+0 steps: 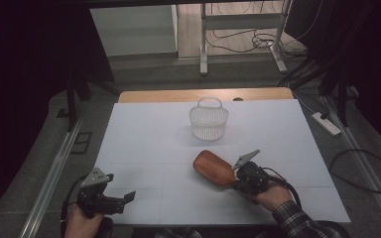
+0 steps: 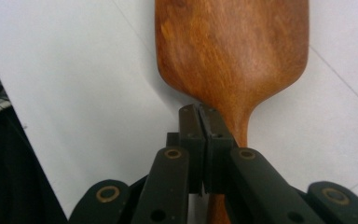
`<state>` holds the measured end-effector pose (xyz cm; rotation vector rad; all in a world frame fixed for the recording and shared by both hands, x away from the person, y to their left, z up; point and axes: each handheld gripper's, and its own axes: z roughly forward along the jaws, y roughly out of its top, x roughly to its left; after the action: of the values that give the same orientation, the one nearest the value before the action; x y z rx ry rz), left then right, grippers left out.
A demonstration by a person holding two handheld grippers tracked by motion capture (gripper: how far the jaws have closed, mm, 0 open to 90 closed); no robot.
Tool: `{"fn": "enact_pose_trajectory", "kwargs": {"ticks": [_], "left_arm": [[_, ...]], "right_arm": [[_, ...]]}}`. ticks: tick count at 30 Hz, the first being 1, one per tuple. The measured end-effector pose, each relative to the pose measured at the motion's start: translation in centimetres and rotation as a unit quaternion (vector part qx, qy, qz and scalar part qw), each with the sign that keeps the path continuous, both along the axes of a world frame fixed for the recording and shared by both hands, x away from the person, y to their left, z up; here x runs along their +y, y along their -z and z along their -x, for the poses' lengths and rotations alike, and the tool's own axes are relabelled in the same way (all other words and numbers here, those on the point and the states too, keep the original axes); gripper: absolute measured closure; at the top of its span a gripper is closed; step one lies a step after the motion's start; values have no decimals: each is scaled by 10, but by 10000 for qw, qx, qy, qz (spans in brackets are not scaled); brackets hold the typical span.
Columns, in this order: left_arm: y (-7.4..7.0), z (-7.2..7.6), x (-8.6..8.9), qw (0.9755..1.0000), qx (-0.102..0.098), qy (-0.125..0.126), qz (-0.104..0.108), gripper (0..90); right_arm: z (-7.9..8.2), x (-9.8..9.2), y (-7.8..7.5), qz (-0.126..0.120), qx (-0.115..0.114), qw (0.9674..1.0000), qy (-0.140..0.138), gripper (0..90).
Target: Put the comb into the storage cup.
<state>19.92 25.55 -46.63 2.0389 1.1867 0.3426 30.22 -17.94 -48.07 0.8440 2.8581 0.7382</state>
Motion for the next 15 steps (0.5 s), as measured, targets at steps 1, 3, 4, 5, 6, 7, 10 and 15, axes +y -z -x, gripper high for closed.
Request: {"fn": "enact_pose_trajectory", "kwargs": {"ticks": [1, 3, 4, 5, 6, 7, 10, 15], "left_arm": [[0, 0, 0, 10000, 0, 1, -4, 14], [0, 0, 0, 10000, 2, -3, -1, 14], [0, 0, 0, 10000, 4, -4, 0, 14], [0, 0, 0, 10000, 5, -4, 0, 14], [0, 0, 0, 10000, 5, -5, -2, 15], [0, 0, 0, 10000, 4, -4, -5, 15], [0, 0, 0, 10000, 13, -2, -9, 15], [0, 0, 0, 10000, 14, -2, -1, 15]], "right_arm": [[0, -1, -2, -28, -20, 10000, 21, 863], [1, -2, -4, -72, -47, 9999, 55, 842], [2, -2, -5, -95, -56, 9999, 72, 830], [2, -2, -6, -97, -64, 9999, 76, 812], [2, -3, -7, -88, -129, 9999, 75, 765], [2, -3, -7, -88, -129, 9999, 75, 765], [2, -4, -10, -79, -237, 9995, 196, 652], [0, -6, -11, -101, -356, 9988, 333, 529]]}}
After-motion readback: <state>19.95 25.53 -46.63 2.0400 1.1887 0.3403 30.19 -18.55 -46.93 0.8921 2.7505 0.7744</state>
